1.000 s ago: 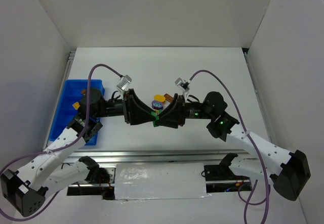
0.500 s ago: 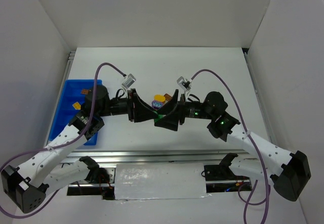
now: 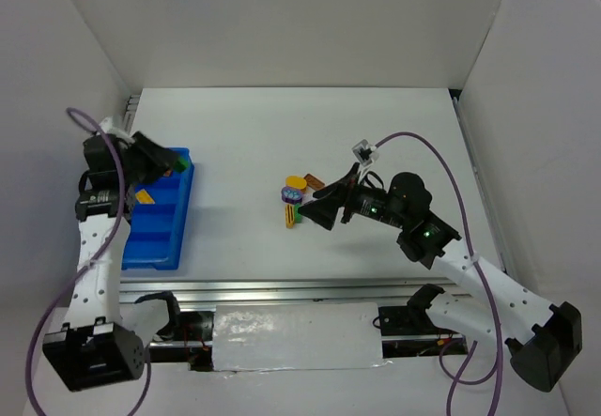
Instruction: Sort the legos into containers by color
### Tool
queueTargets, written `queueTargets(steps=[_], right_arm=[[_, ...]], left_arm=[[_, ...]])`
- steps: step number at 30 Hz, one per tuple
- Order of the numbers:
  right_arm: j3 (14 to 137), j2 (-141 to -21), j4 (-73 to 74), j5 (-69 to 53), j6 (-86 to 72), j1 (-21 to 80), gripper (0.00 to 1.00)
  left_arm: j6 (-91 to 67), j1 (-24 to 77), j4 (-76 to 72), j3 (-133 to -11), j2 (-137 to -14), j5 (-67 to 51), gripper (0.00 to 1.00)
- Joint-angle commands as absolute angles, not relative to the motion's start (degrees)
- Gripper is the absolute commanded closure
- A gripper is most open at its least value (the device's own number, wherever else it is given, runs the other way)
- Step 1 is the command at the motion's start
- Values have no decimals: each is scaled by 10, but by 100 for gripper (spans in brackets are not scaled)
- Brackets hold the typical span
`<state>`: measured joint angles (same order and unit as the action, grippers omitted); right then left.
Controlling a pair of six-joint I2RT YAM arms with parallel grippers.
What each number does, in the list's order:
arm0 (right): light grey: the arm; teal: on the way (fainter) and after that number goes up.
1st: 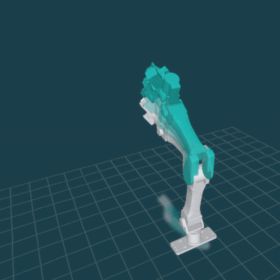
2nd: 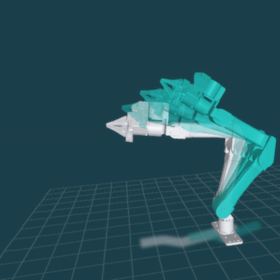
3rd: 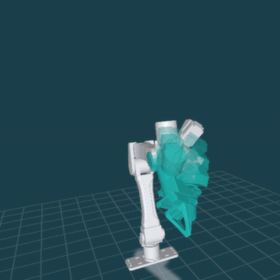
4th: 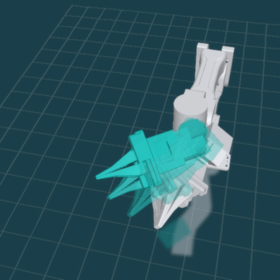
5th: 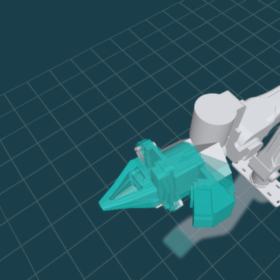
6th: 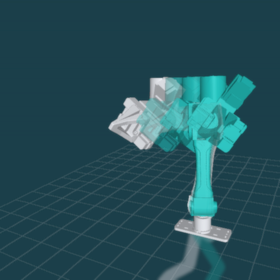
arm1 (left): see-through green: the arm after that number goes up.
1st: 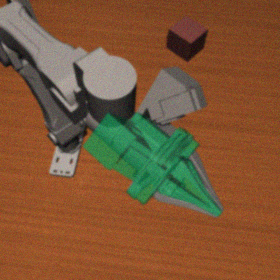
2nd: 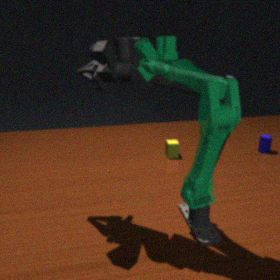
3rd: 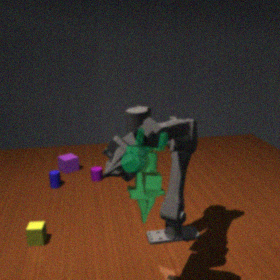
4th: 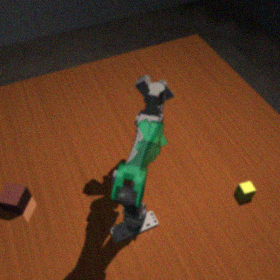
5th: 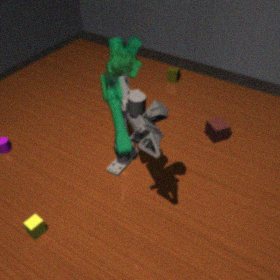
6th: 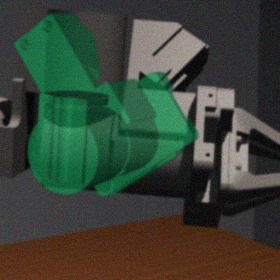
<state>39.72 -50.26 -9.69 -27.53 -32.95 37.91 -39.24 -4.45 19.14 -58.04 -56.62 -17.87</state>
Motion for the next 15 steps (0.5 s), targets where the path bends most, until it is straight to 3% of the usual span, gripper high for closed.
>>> queueTargets(steps=[1,6,15], right_arm=[[386,-483,-64,-231,-310,374,0],[371,-498,-90,-253,-307,374,0],[367,-524,-108,-290,-299,370,0]], left_arm=[[-435,-185,279,-545,-582,-60,100],[-532,-250,237,-487,-604,64,100],[-645,-250,224,-404,-568,181,100]])
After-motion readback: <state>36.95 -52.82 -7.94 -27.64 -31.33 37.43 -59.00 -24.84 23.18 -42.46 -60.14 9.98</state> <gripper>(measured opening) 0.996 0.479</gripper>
